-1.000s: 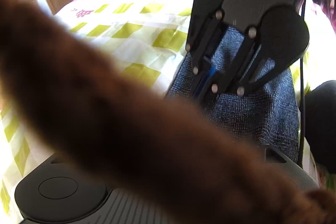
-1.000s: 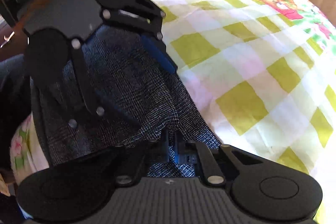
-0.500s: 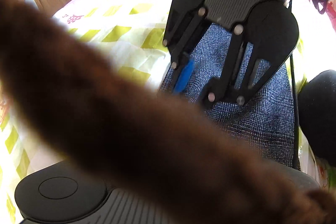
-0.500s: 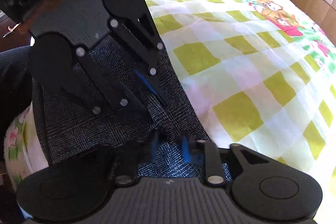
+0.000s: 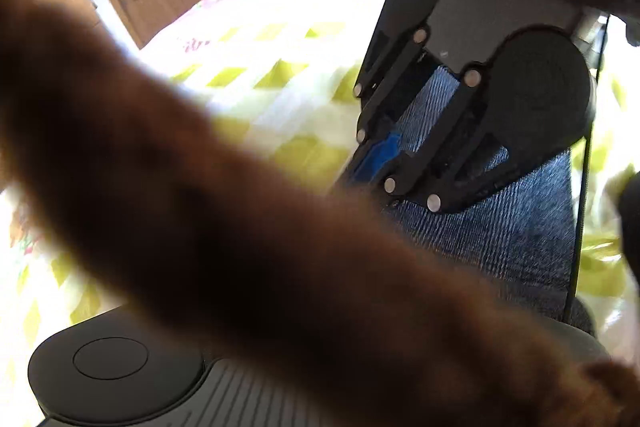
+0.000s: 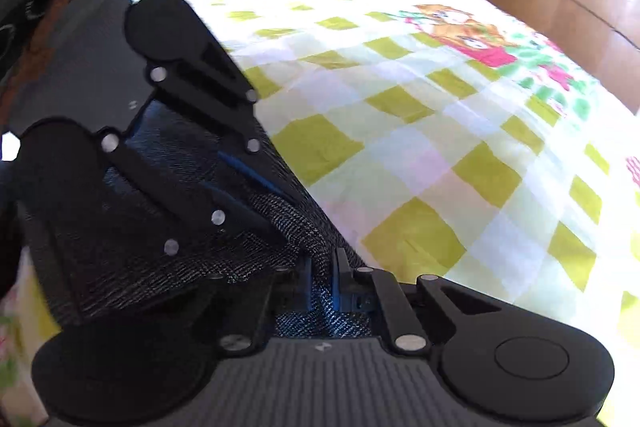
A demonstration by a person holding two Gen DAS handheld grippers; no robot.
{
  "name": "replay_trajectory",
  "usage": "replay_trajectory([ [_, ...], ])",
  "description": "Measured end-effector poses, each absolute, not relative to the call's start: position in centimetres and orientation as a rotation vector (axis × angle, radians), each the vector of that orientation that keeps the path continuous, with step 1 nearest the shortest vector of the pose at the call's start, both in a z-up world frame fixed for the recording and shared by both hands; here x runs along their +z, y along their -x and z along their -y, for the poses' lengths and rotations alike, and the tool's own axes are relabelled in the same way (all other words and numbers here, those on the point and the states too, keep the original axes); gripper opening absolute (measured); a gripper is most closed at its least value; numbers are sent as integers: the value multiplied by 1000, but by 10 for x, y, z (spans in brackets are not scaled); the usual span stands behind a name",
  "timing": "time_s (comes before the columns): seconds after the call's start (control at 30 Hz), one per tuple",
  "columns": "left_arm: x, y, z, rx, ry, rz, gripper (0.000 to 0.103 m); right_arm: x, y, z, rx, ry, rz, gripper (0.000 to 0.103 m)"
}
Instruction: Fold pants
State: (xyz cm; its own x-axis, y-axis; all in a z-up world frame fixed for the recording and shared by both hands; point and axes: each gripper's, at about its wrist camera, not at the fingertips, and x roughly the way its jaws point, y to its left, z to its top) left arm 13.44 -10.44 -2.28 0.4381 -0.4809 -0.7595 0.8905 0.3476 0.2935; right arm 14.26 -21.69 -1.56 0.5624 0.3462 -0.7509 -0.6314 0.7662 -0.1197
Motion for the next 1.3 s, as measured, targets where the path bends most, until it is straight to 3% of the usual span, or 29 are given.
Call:
replay_trajectory([
  [0.07, -25, -135, 102, -963, -785, -632, 21, -23, -135, 214, 567, 433, -770, 32],
  [0.2, -19, -137, 94, -922, -779, -628, 32, -8, -116, 248, 487, 294, -737, 35],
  [0.5, -21, -138, 99, -837, -811, -604, 34, 8, -100, 285, 426, 225, -718, 37],
  [1.13, -26, -135, 95, -848, -830, -583, 34, -32, -154, 277, 710, 707, -931, 38],
  [1.3, -26, -134, 95, -855, -838, -572, 34, -36, -150, 271, 689, 720, -931, 28],
])
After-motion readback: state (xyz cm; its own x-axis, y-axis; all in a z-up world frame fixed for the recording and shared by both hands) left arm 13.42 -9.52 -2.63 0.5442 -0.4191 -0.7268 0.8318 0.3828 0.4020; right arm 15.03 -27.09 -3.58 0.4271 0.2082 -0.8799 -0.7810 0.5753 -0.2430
